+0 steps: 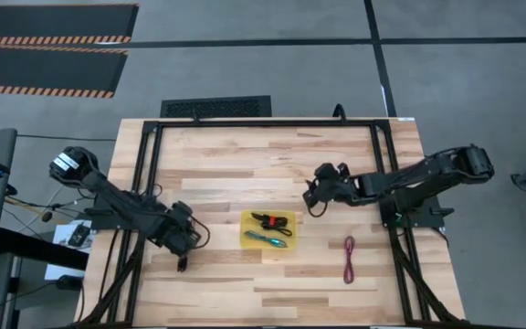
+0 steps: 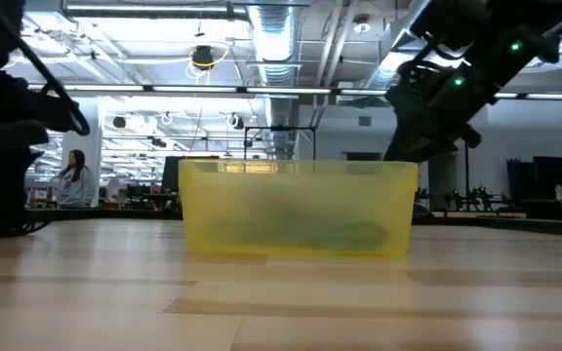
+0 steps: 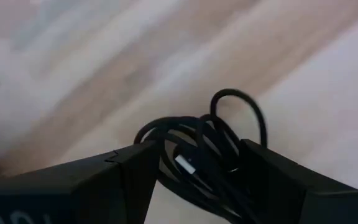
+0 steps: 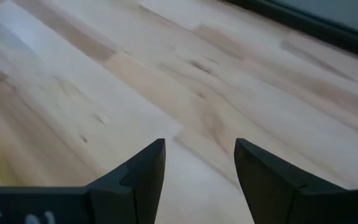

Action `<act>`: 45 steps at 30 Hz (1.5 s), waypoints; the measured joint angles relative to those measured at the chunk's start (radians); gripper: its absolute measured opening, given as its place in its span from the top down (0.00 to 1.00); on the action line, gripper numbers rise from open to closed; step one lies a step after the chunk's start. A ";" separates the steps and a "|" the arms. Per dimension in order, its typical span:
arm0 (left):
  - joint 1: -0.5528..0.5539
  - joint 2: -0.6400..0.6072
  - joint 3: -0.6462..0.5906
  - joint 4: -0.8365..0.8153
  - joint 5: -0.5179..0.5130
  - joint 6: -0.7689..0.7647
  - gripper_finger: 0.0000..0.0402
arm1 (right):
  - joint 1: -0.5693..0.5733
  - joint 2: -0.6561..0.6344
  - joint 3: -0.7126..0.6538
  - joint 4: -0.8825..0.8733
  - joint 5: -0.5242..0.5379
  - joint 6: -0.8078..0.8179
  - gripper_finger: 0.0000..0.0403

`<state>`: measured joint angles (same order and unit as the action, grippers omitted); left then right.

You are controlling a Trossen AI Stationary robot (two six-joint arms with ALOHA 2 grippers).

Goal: Pick and place USB-C Cables
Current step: Put the black charger cable into the yellow bin

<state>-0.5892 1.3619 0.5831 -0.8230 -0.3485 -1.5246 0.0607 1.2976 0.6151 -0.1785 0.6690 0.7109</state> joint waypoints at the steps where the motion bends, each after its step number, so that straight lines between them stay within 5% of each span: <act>1: -0.007 0.007 -0.006 0.019 0.003 0.001 0.48 | -0.011 0.000 0.000 0.018 -0.011 -0.020 0.46; 11: -0.019 0.049 -0.033 0.065 -0.027 0.055 0.54 | -0.035 0.000 0.000 0.065 -0.066 -0.072 0.46; 23: 0.027 0.051 -0.029 0.172 -0.105 0.319 0.97 | 0.005 0.114 0.000 0.196 0.010 -0.065 0.46; 29: 0.073 0.027 0.037 0.138 -0.108 0.505 0.94 | 0.000 0.203 0.007 0.295 -0.040 -0.053 0.46; 37: 0.091 0.012 0.205 0.056 -0.245 0.716 0.98 | 0.027 0.255 0.027 0.278 -0.063 -0.049 0.46; 45: 0.091 0.014 0.228 0.574 -0.228 1.201 0.96 | 0.033 0.260 0.027 0.270 -0.055 -0.072 0.46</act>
<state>-0.4984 1.3762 0.8112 -0.2494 -0.5761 -0.3235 0.0933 1.5579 0.6418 0.0911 0.6136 0.6388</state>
